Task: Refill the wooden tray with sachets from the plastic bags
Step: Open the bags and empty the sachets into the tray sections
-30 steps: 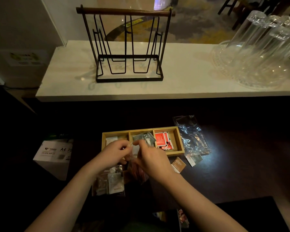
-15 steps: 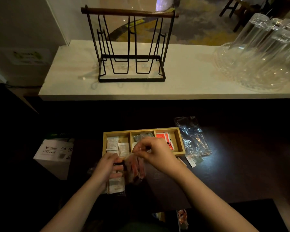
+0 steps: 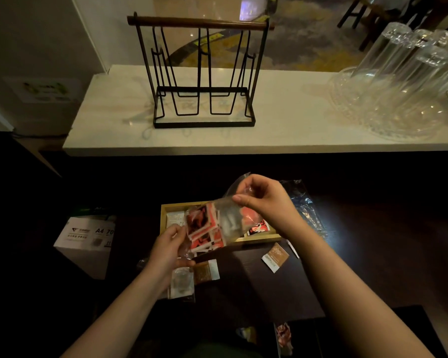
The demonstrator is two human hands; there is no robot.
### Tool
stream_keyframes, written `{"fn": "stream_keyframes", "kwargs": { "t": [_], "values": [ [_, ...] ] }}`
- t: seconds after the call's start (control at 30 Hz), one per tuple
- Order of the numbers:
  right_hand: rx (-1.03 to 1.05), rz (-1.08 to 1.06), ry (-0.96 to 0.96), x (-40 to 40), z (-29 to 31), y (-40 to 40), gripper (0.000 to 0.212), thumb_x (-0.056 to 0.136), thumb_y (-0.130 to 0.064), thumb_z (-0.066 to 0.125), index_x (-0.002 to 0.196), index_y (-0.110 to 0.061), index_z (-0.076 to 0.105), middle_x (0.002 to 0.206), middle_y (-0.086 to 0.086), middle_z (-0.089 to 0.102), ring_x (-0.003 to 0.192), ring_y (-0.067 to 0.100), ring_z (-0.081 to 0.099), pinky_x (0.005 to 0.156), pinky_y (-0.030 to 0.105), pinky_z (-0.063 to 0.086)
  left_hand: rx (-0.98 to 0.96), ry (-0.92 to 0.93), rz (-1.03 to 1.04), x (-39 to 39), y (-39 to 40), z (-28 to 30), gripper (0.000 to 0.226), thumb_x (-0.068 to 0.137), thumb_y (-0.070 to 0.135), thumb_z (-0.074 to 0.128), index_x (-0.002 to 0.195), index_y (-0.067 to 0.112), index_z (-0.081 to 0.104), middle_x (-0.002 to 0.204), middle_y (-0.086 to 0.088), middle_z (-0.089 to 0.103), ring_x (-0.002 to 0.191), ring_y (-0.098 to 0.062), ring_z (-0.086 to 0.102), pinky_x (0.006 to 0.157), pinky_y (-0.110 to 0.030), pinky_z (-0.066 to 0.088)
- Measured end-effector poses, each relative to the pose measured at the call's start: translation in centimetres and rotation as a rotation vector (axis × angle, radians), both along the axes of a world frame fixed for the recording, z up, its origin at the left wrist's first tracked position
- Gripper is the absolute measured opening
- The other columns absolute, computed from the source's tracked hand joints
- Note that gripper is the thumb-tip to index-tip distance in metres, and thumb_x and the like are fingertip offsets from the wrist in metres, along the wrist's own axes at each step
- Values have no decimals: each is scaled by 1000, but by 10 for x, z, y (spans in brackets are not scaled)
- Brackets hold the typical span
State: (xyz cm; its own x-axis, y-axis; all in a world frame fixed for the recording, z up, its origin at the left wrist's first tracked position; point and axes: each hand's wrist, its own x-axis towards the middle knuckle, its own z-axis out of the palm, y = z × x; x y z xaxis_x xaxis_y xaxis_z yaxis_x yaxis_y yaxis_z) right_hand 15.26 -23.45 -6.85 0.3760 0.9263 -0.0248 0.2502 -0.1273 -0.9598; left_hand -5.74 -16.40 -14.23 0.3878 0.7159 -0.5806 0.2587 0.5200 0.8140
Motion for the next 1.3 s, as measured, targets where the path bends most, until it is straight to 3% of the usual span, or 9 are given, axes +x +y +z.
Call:
{"fn": "stream_keyframes", "kwargs": {
  "t": [0.1, 0.2, 0.33, 0.5, 0.67, 0.9, 1.03, 1.13, 1.3],
  "values": [
    [-34, -45, -59, 13, -4, 0, 14, 77, -16, 75, 74, -23, 63, 77, 14, 66, 75, 35, 63, 74, 50, 53, 192, 56, -28, 2, 6, 10, 22, 99, 17, 43, 85, 6, 56, 75, -6, 60, 51, -7, 60, 42, -23, 50],
    [-94, -73, -96, 27, -10, -5, 11, 78, -12, 74, 78, -21, 67, 77, 11, 66, 72, 25, 61, 75, 48, 53, 319, 87, -40, 4, 15, 17, 21, 99, 19, 44, 84, 9, 54, 87, -11, 64, 65, -21, 63, 45, -24, 52],
    [-171, -68, -107, 41, -19, -12, 21, 76, -9, 75, 89, -25, 70, 81, 8, 68, 74, 14, 64, 75, 34, 57, 450, 145, -79, 6, 27, 18, 22, 98, 19, 44, 84, 4, 51, 90, -10, 61, 75, -25, 64, 47, -23, 52],
    [-214, -112, -77, 53, -28, -18, 18, 72, -10, 77, 83, -24, 71, 80, 14, 73, 77, 25, 70, 76, 33, 57, 482, 129, -99, 14, 31, 19, 21, 98, 18, 46, 80, 9, 50, 82, -14, 53, 71, -27, 61, 47, -28, 54],
    [-227, -139, -22, 58, -42, -24, 10, 77, -5, 72, 85, -10, 69, 76, 11, 72, 68, 15, 70, 68, 25, 57, 502, 136, -129, 27, 26, 23, 19, 97, 18, 47, 88, 2, 50, 78, -10, 49, 66, -24, 58, 47, -25, 56],
    [-243, -238, -101, 67, -68, -31, 2, 78, -10, 73, 79, -9, 71, 66, 4, 68, 60, 8, 63, 62, 21, 51, 580, 108, -191, 42, 22, 32, 19, 97, 18, 49, 83, 5, 49, 71, 1, 48, 57, 4, 59, 56, -40, 60],
    [-243, -245, -95, 70, -75, -34, 5, 78, -10, 73, 76, -15, 70, 64, 2, 66, 60, 12, 61, 63, 26, 51, 665, 118, -238, 44, 22, 34, 17, 96, 18, 50, 81, 10, 51, 88, -6, 61, 78, -12, 68, 51, -38, 59],
    [-245, -250, -77, 71, -78, -36, 9, 78, -6, 72, 77, -15, 70, 66, 3, 67, 60, 12, 62, 64, 28, 51, 732, 134, -265, 46, 23, 36, 20, 96, 21, 51, 76, 20, 50, 95, -9, 66, 74, -23, 68, 51, -47, 58],
    [-249, -269, -75, 73, -85, -38, 6, 81, -5, 69, 81, -11, 71, 69, 6, 68, 63, 14, 64, 68, 30, 55, 791, 135, -305, 54, 22, 45, 18, 95, 23, 53, 82, 12, 56, 82, -8, 66, 66, -15, 65, 48, -38, 58]
  ]
}}
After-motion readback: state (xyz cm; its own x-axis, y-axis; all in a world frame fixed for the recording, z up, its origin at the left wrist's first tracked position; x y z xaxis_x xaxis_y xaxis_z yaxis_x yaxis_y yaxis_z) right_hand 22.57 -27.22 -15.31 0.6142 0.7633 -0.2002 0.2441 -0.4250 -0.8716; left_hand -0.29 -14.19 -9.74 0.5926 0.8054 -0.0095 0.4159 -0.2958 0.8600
